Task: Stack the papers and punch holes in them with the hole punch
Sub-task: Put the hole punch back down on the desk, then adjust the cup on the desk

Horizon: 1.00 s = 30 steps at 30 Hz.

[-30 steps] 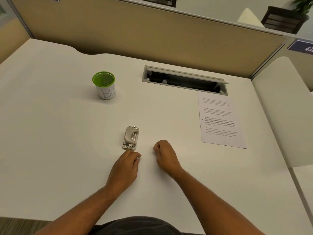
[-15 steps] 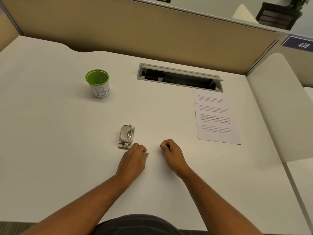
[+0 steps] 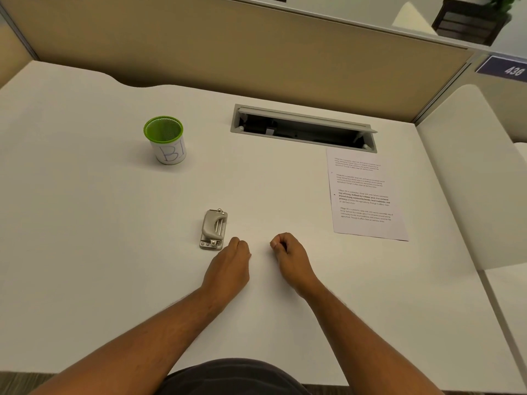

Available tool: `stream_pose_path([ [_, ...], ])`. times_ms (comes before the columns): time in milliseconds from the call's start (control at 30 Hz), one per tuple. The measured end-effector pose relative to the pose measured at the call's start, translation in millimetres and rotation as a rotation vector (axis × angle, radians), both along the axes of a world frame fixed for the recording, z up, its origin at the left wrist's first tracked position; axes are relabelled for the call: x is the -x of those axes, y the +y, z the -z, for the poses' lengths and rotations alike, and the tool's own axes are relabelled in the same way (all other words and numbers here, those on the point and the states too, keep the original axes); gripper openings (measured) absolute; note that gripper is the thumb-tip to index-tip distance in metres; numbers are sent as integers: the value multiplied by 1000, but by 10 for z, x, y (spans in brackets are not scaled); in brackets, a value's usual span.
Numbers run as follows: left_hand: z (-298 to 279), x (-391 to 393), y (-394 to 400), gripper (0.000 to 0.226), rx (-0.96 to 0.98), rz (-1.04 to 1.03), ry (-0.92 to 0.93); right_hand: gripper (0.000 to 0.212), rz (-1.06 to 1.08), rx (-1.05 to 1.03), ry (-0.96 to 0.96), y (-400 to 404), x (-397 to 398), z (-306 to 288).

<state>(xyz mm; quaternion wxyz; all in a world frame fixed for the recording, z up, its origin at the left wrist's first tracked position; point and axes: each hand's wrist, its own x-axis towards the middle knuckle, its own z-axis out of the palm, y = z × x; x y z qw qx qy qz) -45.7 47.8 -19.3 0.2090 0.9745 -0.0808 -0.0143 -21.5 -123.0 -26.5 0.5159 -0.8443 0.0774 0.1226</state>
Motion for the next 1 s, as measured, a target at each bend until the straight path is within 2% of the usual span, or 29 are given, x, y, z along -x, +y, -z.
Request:
stream_pose_path([
  [233,-20,-55,1,12,-81,31,115,14,0,-23,16,-5,2,-52],
  [333,-109,-94,59,13,24,1,131,15,22,-55,35,-16,-5,-80],
  [500,-296,-211,279,34,280,-158,100,19,89,-112,61,-4,-44,-108],
  [700,-393,-536,569,19,415,-376,73,18,157,-173,109,45,-250,-173],
  [1000,-534,-1198,1089,15,333,-458,-91,18,88,-193,83,506,-826,-374],
])
